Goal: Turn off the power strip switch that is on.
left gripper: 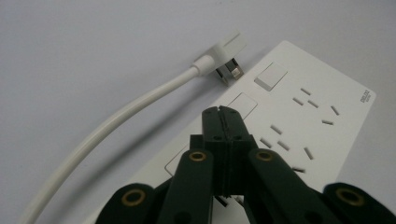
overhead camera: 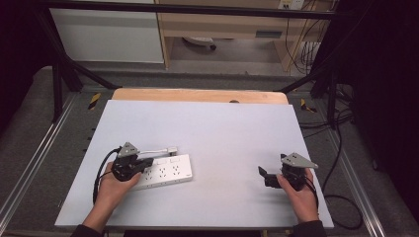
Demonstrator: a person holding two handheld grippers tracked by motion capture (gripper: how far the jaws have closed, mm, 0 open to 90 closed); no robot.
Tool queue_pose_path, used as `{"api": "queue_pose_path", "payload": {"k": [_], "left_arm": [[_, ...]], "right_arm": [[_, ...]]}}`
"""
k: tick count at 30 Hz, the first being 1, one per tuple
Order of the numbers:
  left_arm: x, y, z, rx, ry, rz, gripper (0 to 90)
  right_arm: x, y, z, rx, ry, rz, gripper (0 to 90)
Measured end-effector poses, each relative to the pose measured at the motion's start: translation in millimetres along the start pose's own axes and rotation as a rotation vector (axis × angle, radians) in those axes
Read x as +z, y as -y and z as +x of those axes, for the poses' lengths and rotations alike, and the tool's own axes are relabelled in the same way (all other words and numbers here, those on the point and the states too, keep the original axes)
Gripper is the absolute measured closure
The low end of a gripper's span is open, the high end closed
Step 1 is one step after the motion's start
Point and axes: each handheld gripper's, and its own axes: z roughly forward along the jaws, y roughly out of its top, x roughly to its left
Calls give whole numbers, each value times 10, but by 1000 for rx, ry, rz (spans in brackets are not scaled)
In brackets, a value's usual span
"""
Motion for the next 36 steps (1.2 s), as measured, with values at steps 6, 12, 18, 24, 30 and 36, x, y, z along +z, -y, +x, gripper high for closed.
{"api": "queue_pose_path", "payload": {"k": [6,12,18,24,30,36], "left_arm": [[16,-1,-5,1,2,2,898],[14,-2,22,-15,-12,-17,899],[38,8,50,-22,-20,-13,898],[61,14,55,-23,-20,-10,899],[65,14,62,-20,-20,-11,898],[65,15,64,-20,-18,-10,898]], "right_arm": [[-4,-1,-1,1,5,-2,35],[2,-1,2,-1,3,0,34],[7,1,3,0,2,4,35],[15,2,8,-2,1,8,35],[13,2,5,0,2,7,34],[17,2,11,-5,3,10,35]]}}
